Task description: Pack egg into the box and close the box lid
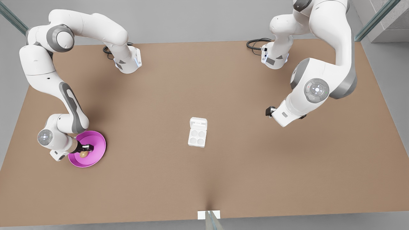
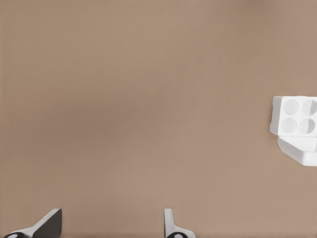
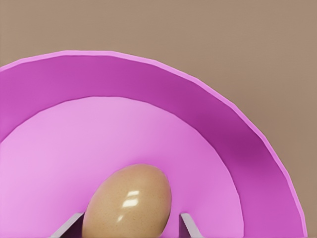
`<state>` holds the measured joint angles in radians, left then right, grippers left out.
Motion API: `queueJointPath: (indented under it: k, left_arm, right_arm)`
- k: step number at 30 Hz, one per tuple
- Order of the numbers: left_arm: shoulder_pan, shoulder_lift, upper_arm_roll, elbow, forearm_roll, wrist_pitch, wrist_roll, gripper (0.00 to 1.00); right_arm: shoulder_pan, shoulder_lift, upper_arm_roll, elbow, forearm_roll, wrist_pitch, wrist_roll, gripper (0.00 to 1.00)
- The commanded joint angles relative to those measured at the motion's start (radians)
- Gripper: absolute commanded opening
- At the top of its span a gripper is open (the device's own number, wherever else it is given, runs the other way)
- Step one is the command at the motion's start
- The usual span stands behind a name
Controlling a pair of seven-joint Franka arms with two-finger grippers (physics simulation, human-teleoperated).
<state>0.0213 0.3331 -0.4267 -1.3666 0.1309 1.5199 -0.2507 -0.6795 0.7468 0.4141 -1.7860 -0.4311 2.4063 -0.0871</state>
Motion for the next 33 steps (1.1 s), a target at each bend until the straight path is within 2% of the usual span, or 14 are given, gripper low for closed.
queueJointPath:
  k: [1, 4, 7, 19, 24, 26, 33]
  left_arm:
    - [-0.006, -0.006, 0.000, 0.006, 0.009, -0.007, 0.005, 1.00]
    - [-0.003, -0.006, -0.001, -0.002, 0.007, -0.006, 0.008, 1.00]
    - [0.002, -0.002, 0.000, -0.002, 0.007, -0.003, 0.010, 1.00]
    - [0.002, -0.011, -0.001, 0.004, 0.009, -0.006, 0.010, 1.00]
    - [0.002, -0.014, -0.001, 0.004, 0.009, -0.010, 0.008, 1.00]
    - [0.005, -0.022, -0.001, 0.004, 0.009, -0.010, 0.008, 1.00]
    - [0.003, -0.023, -0.001, 0.001, 0.007, -0.010, 0.010, 1.00]
  right_arm:
    - [-0.003, -0.001, 0.000, -0.001, -0.001, 0.008, 0.000, 0.68]
    - [-0.003, -0.009, 0.002, 0.000, -0.003, -0.001, 0.000, 0.68]
    - [0.001, -0.007, 0.002, 0.005, -0.001, 0.002, 0.000, 0.73]
    - [0.011, -0.003, 0.002, 0.033, 0.000, -0.006, 0.000, 0.73]
    - [0.005, 0.000, 0.000, 0.028, 0.000, -0.003, 0.000, 0.69]
    - [0.005, 0.000, 0.002, 0.027, 0.000, -0.003, 0.000, 0.56]
    - [0.012, -0.035, 0.002, 0.023, 0.002, -0.044, 0.001, 0.56]
